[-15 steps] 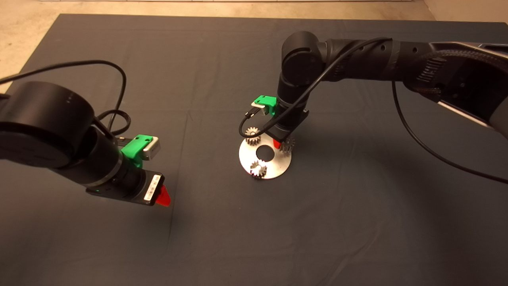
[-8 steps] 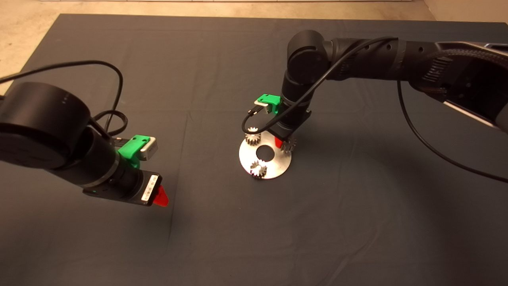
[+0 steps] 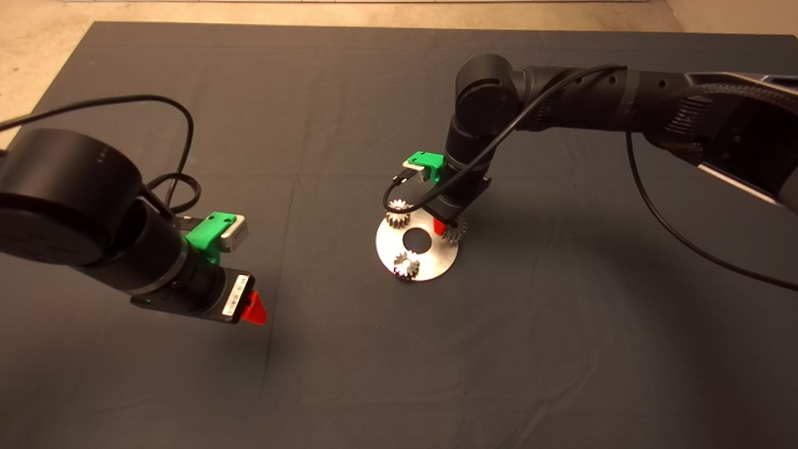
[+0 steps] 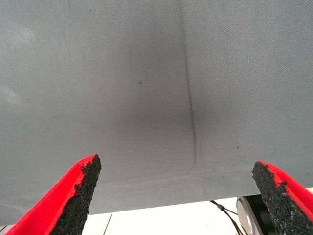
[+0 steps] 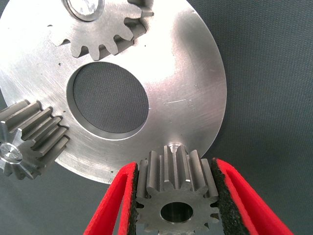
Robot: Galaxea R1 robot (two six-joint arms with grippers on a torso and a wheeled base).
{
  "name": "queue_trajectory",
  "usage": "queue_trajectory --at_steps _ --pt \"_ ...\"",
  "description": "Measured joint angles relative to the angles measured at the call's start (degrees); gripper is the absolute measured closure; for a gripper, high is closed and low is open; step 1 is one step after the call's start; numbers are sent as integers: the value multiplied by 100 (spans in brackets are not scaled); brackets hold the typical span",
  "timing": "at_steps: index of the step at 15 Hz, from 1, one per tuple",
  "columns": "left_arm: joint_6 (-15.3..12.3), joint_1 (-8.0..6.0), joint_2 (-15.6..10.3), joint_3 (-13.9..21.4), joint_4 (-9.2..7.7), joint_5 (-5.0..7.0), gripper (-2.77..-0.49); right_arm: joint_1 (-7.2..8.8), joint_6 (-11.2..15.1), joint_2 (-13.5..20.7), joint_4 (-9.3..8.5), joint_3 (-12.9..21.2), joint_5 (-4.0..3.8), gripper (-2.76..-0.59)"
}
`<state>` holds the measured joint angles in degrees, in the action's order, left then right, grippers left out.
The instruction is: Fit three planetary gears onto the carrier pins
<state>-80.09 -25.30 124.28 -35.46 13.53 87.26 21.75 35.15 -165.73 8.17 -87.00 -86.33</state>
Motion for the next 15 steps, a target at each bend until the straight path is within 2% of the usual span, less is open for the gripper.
queue_trajectory --at_steps 5,12,15 --pt "0 0 -50 40 0 0 -222 -1 0 2 1 29 0 -96" --pt "0 0 -48 44 0 0 -222 10 5 51 -1 60 0 -113" --pt "0 0 -46 44 0 0 -222 138 5 62 -16 82 -59 -128"
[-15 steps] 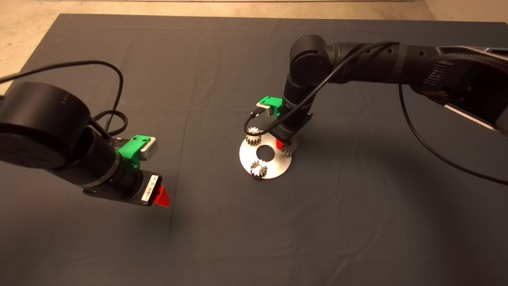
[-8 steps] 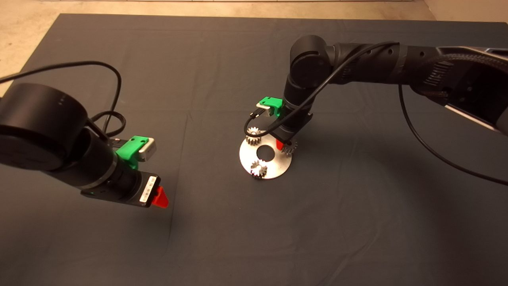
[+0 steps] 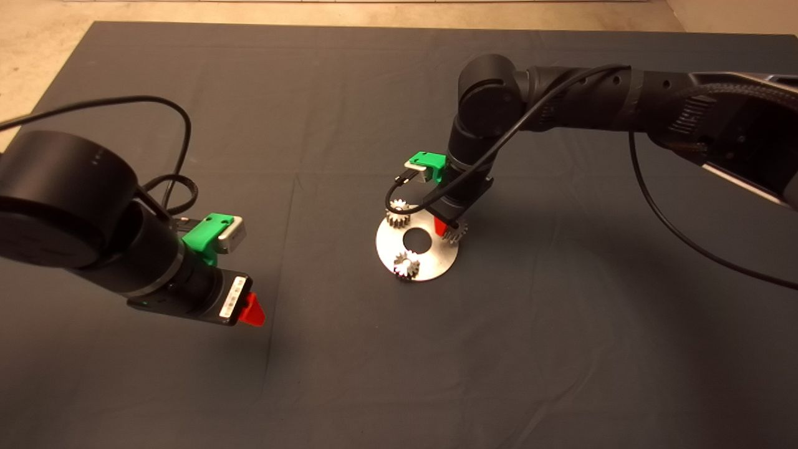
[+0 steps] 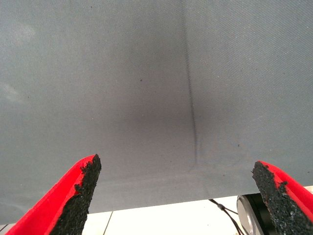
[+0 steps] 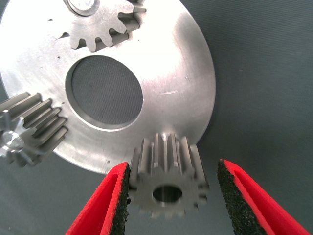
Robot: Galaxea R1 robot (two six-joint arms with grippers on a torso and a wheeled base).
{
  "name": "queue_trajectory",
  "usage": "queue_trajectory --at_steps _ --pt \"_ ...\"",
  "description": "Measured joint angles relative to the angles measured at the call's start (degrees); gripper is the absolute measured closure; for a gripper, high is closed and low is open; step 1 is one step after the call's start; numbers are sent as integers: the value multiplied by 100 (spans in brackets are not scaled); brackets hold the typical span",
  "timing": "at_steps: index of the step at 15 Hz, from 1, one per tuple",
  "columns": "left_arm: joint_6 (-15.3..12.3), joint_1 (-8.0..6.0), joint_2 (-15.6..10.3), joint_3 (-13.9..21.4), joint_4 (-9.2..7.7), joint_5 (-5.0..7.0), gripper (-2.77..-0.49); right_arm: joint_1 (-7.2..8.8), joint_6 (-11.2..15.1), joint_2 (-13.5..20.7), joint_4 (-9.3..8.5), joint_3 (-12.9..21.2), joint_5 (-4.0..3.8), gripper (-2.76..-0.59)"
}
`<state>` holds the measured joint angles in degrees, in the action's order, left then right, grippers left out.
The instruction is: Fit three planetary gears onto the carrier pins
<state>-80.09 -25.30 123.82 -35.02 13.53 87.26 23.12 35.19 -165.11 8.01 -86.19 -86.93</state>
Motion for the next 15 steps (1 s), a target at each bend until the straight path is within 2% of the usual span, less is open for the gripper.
queue_trajectory --at_steps 4,5,6,7,9,11,13,15 --pt "0 0 0 0 0 -2 -222 101 0 33 -22 9 -11 -144" --pt "0 0 2 0 0 0 -222 158 0 50 -44 9 -28 -145" --pt "0 0 2 0 0 -2 -222 302 -2 100 -104 9 -33 -155" --pt "0 0 5 0 0 0 -222 472 -2 154 -245 10 -36 -157" --pt "0 0 30 0 0 0 -222 787 -4 349 -705 113 -33 -162" --pt "0 0 30 0 0 -2 -222 915 -6 597 -1071 357 -37 -172" --pt "2 0 33 2 0 0 -234 1104 -5 864 -1271 528 -36 -179" --pt "5 -2 73 36 -2 4 -237 1556 5 1317 -1451 700 -25 -184"
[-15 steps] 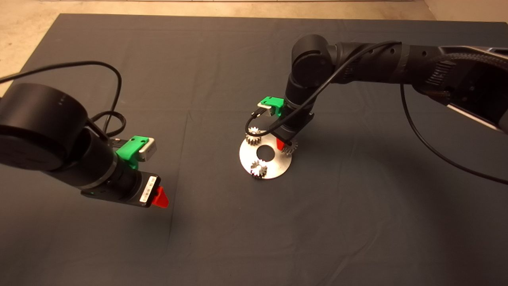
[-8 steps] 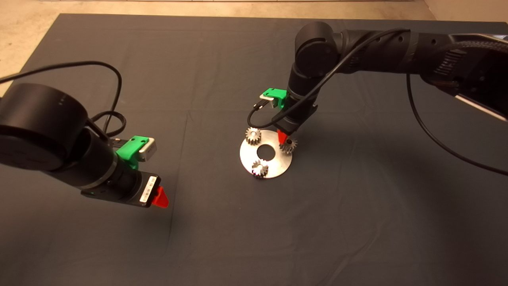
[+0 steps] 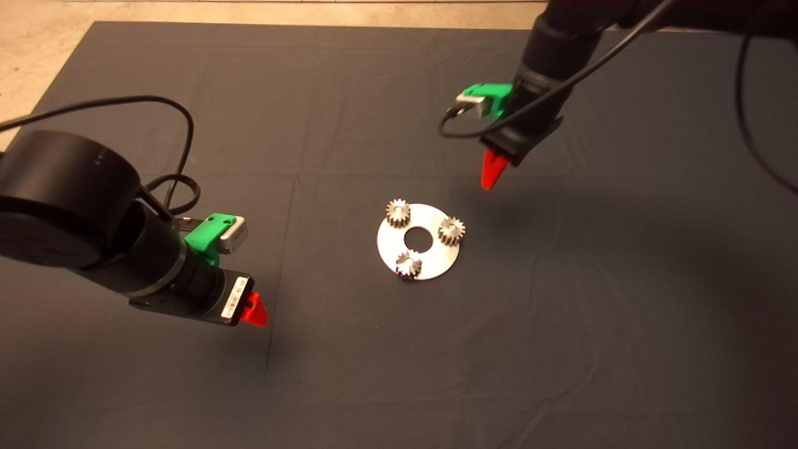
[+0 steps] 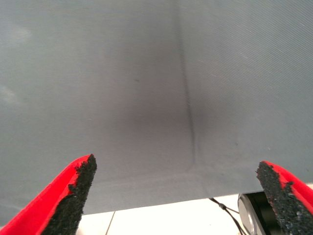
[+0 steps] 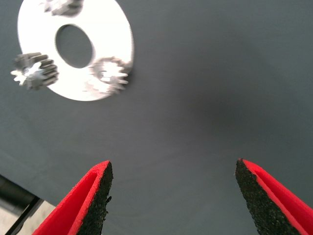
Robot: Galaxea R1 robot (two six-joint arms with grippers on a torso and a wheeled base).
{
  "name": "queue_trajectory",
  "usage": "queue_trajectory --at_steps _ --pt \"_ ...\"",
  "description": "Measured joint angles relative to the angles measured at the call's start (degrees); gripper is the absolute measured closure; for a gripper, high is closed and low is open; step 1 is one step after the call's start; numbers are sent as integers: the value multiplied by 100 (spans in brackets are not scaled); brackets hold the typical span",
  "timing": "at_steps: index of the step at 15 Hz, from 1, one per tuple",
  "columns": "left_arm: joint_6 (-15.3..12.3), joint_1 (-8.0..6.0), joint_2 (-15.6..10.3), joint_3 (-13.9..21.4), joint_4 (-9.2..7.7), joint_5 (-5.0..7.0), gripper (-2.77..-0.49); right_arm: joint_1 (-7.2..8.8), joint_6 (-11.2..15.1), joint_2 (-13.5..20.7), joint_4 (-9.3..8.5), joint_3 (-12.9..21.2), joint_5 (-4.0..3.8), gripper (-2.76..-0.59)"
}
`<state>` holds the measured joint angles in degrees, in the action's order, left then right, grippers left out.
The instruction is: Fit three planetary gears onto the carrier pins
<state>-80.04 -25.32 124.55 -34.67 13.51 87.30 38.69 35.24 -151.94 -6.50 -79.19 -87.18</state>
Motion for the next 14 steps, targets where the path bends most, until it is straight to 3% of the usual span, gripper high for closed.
queue_trajectory --at_steps 1,2,3,5,7,8,9,11,13,14 --pt "-2 -13 53 62 0 0 -249 192 93 347 -44 195 14 -191" --pt "-7 -53 86 145 -3 0 -251 279 292 727 -72 478 8 -199" --pt "-17 -94 117 225 -20 2 -251 278 545 1083 -74 842 -33 -202" --pt "-186 -138 196 312 -80 -12 -264 210 1167 1688 -61 1936 -110 -214" --pt "-433 -169 211 522 -107 -12 -264 191 2147 2085 -32 3235 -74 -216" --pt "-690 -169 213 678 -150 -15 -268 193 2805 2262 3 3836 -27 -222" --pt "-974 -171 218 842 -159 -15 -275 193 3394 2431 27 4252 -1 -226" --pt "-1447 -172 322 1187 -188 -41 -275 165 4440 2948 122 4869 -33 -243" --pt "-1685 -259 494 1353 -211 -48 -275 108 5057 3395 223 5306 -97 -244" --pt "-1720 -371 647 1372 -307 -50 -275 79 5181 3473 255 5425 -93 -244"
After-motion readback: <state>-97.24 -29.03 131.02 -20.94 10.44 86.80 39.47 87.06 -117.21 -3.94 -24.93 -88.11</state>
